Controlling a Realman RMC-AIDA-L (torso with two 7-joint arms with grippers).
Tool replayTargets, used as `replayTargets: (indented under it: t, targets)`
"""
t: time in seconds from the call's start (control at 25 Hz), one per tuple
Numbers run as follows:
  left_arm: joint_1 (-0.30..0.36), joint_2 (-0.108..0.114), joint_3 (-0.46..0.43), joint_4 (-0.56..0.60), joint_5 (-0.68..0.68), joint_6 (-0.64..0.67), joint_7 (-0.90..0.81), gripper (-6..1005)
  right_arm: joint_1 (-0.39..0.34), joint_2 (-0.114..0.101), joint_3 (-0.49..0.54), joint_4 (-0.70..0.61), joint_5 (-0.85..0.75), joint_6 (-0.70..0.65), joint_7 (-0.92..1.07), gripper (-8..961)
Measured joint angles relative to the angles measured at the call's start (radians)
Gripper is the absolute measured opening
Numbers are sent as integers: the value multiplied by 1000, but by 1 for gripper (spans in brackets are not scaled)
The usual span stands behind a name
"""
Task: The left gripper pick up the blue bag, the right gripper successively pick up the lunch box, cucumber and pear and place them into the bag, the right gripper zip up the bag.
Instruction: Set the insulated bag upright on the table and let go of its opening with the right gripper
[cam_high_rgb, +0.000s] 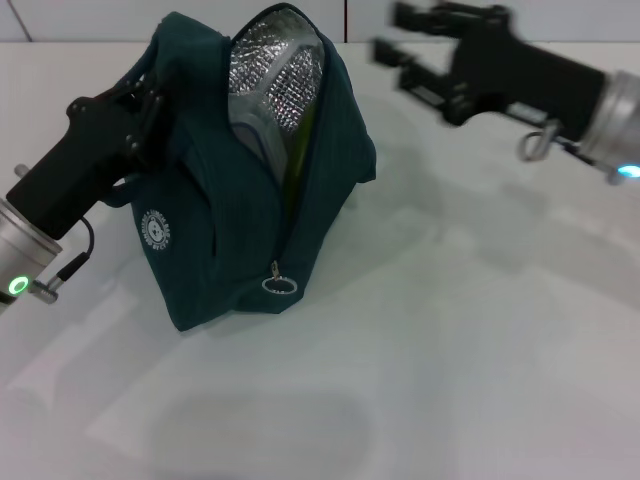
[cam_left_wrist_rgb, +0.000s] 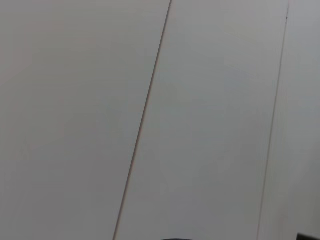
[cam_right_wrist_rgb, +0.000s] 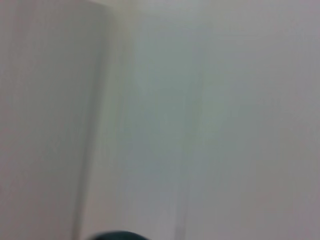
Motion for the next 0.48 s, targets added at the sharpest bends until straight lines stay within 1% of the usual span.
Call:
replayTargets:
  t: [0.04, 0.12, 0.16, 0.28, 0.36, 0.44, 0.48]
  targets:
    - [-2, 0, 0, 0, 0, -5, 0, 46, -8, -3, 44, 17, -16, 8, 43, 381]
    - [-7, 0, 0, 1, -1, -14, 3, 46, -10, -12, 100, 60, -53, 16, 116, 379]
    - [-11, 0, 0, 1, -1, -18, 6, 46, -4, -24, 115, 84, -90, 17, 155, 378]
    - [-18, 0, -1, 1, -1, -22, 10, 46, 20, -57, 119, 110, -215, 24, 268, 337]
    - [-23, 0, 0, 1, -1, -22, 10, 46, 40, -70, 119, 116, -293, 25, 342, 336]
    - [-26, -1, 0, 1, -1, -22, 10, 46, 60, -70, 120, 125, -347, 29, 380, 335]
    - [-26, -1, 0, 1, -1, -22, 10, 47, 71, -66, 120, 131, -373, 30, 388, 334]
